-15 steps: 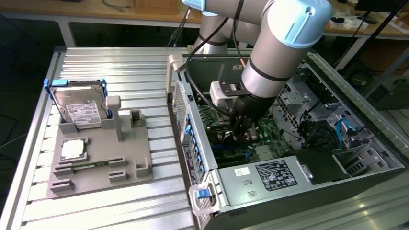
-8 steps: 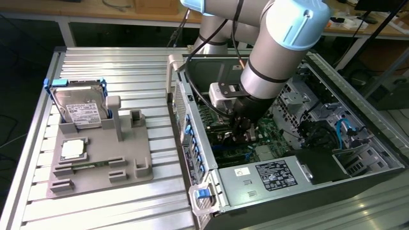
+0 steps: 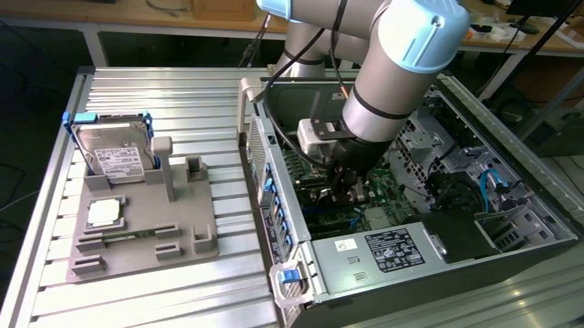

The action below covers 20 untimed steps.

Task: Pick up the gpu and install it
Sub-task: 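Insert the gpu into the slot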

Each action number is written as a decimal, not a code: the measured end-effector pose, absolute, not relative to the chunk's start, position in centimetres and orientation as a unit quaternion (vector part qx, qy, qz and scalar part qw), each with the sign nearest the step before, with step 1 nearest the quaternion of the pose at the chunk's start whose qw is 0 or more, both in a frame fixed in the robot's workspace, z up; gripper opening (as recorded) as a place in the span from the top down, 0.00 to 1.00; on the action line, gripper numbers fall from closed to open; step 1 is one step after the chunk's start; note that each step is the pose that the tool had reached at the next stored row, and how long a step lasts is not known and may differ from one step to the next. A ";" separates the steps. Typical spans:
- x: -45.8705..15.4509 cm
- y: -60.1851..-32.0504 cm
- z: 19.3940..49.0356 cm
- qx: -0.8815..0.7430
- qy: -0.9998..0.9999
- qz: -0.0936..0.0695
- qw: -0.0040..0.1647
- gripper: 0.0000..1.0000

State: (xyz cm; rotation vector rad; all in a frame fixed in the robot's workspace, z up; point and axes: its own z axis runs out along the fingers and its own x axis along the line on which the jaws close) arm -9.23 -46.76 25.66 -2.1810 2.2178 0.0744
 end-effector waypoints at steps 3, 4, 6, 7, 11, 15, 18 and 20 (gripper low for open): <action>-9.2 -46.8 25.7 -0.701 0.713 0.024 0.015 0.73; -9.2 -46.8 25.7 -0.702 0.712 0.024 0.015 0.73; -9.2 -46.8 25.7 -0.703 0.710 0.024 0.015 0.73; -9.2 -46.8 25.7 -0.704 0.709 0.024 0.014 0.73; -9.3 -46.8 25.7 -0.705 0.708 0.025 0.014 0.73; -9.3 -47.0 25.7 -0.705 0.709 0.025 0.014 0.73; -9.3 -47.0 25.7 -0.705 0.708 0.025 0.013 0.73; -9.3 -47.0 25.6 -0.705 0.708 0.025 0.013 0.73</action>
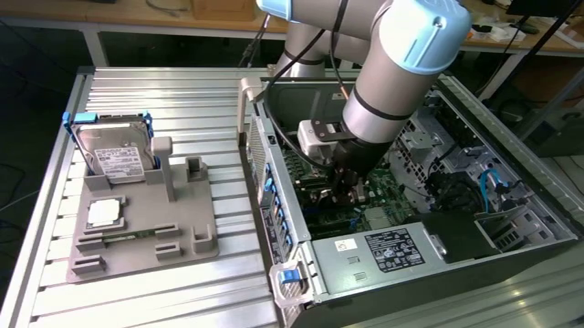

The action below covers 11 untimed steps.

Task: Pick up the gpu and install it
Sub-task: 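Insert the gpu into the slot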

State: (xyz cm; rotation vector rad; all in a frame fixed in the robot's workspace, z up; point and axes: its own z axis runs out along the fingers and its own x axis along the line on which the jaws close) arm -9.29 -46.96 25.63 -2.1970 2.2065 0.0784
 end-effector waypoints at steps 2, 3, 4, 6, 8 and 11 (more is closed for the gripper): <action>-9.4 -46.9 25.5 -0.706 0.708 0.025 0.013 0.73; -9.4 -46.9 25.5 -0.706 0.708 0.025 0.013 0.73; -9.5 -46.9 25.4 -0.706 0.707 0.025 0.013 0.73; -9.5 -46.9 25.4 -0.707 0.707 0.025 0.013 0.73; -9.6 -46.9 25.3 -0.707 0.706 0.025 0.013 0.73; -9.6 -46.7 25.3 -0.708 0.705 0.025 0.013 0.73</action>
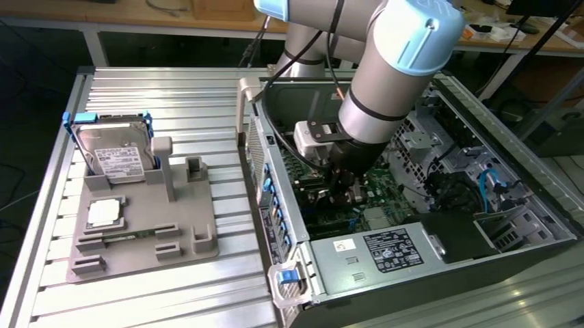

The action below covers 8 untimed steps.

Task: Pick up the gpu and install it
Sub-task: 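Insert the gpu into the slot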

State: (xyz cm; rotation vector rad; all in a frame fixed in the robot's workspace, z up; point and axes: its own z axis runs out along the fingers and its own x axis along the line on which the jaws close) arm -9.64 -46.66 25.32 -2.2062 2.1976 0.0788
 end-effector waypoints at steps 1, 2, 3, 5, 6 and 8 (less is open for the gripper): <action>-9.6 -46.6 25.3 -0.709 0.705 0.025 0.013 0.73; -9.6 -46.6 25.3 -0.709 0.705 0.025 0.013 0.73; -9.6 -46.6 25.3 -0.709 0.705 0.025 0.013 0.73; -9.7 -46.6 25.2 -0.710 0.704 0.025 0.013 0.73; -9.7 -46.6 25.2 -0.710 0.704 0.025 0.013 0.73; -9.7 -46.6 25.2 -0.710 0.703 0.025 0.013 0.73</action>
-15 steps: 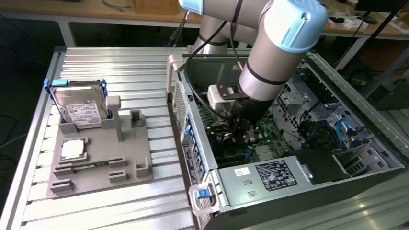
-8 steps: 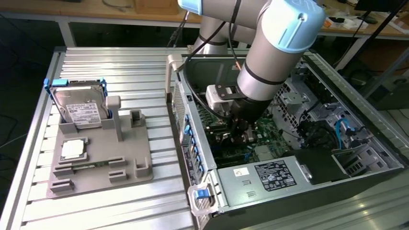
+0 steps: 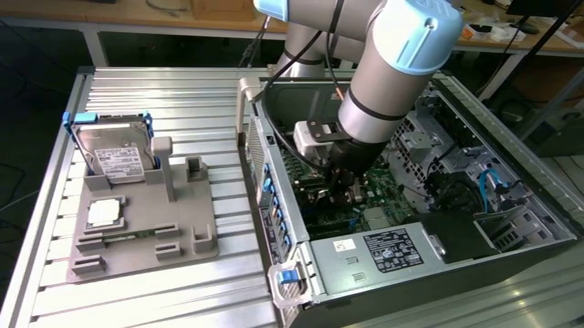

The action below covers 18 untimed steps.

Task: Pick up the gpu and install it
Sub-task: 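Insert the gpu into the slot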

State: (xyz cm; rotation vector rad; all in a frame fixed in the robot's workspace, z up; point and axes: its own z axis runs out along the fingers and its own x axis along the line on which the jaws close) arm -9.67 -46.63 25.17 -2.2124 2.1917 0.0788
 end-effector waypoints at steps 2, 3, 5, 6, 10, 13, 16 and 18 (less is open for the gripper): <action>-9.7 -46.6 25.2 -0.711 0.703 0.025 0.013 0.73; -9.7 -46.6 25.1 -0.711 0.703 0.025 0.013 0.73; -9.7 -46.6 25.0 -0.711 0.703 0.025 0.013 0.73; -9.7 -46.6 25.0 -0.711 0.702 0.025 0.013 0.73; -9.7 -46.6 24.9 -0.712 0.702 0.025 0.013 0.73; -9.7 -46.6 24.7 -0.712 0.701 0.025 0.013 0.73; -9.7 -46.6 24.5 -0.713 0.701 0.025 0.013 0.73; -9.7 -46.6 24.1 -0.714 0.700 0.025 0.013 0.73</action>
